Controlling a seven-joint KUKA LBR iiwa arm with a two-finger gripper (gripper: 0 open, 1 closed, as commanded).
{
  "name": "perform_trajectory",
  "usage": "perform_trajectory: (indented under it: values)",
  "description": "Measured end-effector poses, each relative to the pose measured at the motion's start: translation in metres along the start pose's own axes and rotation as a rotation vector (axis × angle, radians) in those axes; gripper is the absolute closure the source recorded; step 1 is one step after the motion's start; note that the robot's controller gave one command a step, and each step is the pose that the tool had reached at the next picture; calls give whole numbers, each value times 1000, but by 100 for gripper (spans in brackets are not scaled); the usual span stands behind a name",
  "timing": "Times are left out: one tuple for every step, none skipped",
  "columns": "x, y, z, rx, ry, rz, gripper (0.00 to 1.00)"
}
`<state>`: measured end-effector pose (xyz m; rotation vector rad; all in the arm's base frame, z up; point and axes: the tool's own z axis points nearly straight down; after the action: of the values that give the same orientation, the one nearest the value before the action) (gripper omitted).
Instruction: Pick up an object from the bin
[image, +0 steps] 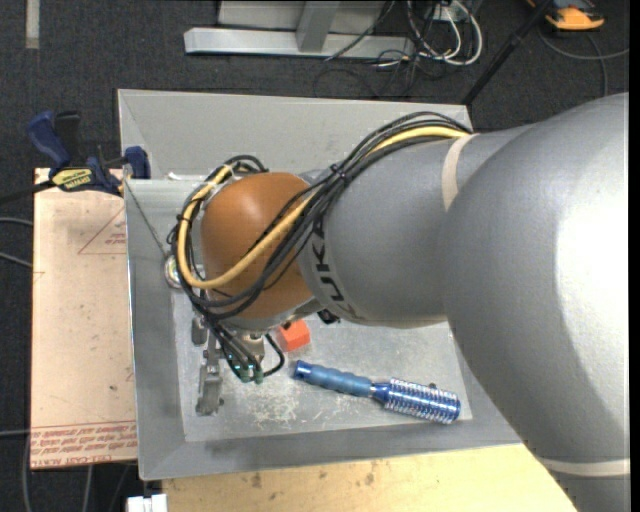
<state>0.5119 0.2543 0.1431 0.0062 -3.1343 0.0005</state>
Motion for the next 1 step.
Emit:
perform_trajectory:
  values:
    - [-4,-30,-93,-5,-16,123,0]
